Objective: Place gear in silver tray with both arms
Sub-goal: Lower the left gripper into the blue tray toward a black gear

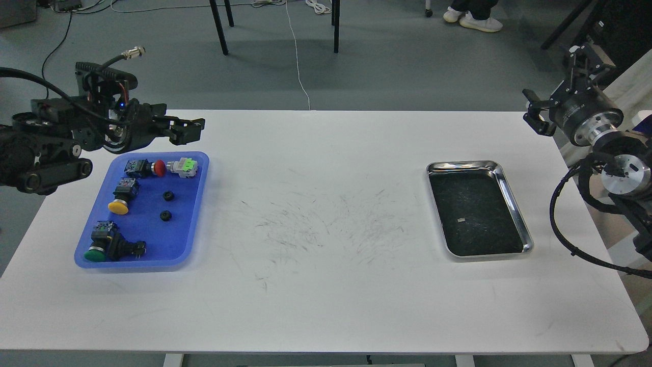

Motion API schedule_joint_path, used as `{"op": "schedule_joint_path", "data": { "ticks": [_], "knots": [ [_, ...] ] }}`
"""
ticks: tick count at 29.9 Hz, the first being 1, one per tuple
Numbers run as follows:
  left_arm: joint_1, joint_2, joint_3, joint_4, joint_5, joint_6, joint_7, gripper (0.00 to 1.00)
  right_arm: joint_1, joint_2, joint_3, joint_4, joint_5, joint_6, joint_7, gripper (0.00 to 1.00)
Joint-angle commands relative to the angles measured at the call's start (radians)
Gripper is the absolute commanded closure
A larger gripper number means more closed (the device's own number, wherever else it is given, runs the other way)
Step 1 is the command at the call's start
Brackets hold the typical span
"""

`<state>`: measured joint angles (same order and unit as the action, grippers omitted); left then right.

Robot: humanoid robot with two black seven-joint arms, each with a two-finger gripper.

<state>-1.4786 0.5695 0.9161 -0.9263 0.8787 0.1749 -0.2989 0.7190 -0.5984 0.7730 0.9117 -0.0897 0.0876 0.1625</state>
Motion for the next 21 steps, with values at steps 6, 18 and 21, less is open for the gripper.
{"op": "schedule_joint_path", "data": {
  "ticks": [6, 18, 21],
  "knots": [
    [0.107, 0.033, 0.009, 0.000, 0.051, 0.058, -0.005, 0.11, -0.001, -0.001, 0.000, 0.003, -0.002, 0.000, 0.000, 0.01],
    [0.170, 0.086, 0.020, -0.029, 0.206, 0.132, -0.074, 0.15, -0.001, 0.006, -0.001, 0.001, -0.008, 0.000, 0.000, 0.01],
    [0.172, 0.076, 0.023, -0.029, 0.215, 0.144, -0.098, 0.19, -0.001, 0.006, -0.001, 0.001, -0.010, 0.000, 0.000, 0.01]
  ]
}}
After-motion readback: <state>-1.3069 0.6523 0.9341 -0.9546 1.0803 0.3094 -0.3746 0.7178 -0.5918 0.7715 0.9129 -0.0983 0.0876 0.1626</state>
